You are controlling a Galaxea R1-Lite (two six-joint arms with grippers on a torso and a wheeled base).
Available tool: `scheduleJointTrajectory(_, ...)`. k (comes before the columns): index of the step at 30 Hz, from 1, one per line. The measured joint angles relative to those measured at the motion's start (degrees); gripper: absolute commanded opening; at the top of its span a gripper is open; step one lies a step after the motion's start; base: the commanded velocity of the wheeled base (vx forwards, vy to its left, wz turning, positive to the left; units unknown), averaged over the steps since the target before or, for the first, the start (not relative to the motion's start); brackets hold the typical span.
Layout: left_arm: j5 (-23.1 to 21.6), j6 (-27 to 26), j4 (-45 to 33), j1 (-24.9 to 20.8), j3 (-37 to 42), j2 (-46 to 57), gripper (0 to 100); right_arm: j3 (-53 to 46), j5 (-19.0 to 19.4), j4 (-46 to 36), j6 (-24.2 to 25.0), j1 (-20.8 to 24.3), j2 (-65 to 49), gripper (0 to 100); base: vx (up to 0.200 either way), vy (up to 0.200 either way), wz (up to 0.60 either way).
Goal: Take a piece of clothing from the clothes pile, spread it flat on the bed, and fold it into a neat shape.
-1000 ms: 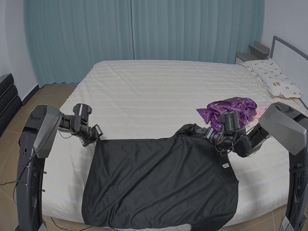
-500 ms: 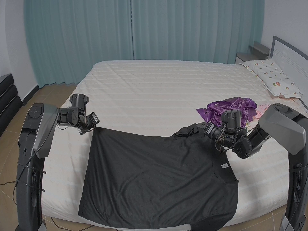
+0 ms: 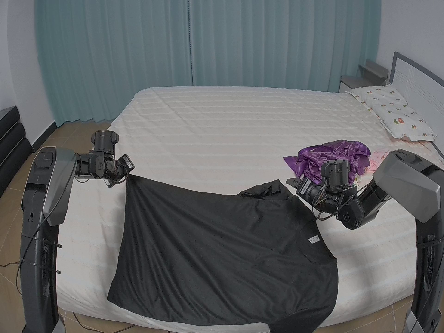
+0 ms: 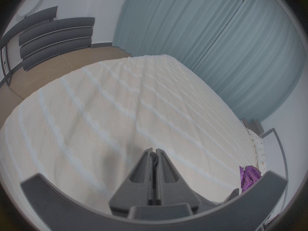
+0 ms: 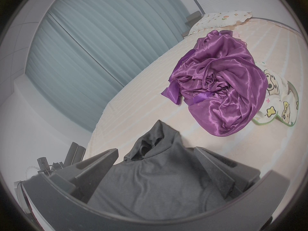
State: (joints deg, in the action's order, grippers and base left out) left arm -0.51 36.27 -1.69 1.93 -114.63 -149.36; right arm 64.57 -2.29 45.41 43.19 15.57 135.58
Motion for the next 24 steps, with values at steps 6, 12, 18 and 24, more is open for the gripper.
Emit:
scheduleJointTrajectory(6, 0.0, 0.0, 1.1, -0.4, 0.0, -0.5, 0, -1.5, 0.5, 0.0, -0.9, -1.0, 0.2, 100, 0.000, 0.000, 0.00)
scheduleJointTrajectory(12, -0.1, 0.1, 1.4, -0.5, 0.0, -1.4, 0, -2.0, 1.4, -0.1, -5.5, -2.4, 1.6, 100, 0.000, 0.000, 0.00)
scheduleJointTrajectory(18, -0.1, 0.2, 0.9, -0.6, 0.0, -1.7, 0, 1.0, 3.6, -0.5, -11.4, -3.4, 5.1, 100, 0.000, 0.000, 0.00)
scheduleJointTrajectory(24, 0.0, 0.2, 0.5, -0.6, 0.0, -1.7, 0, 7.4, 4.3, -2.1, -15.5, -3.5, 9.1, 100, 0.000, 0.000, 0.00)
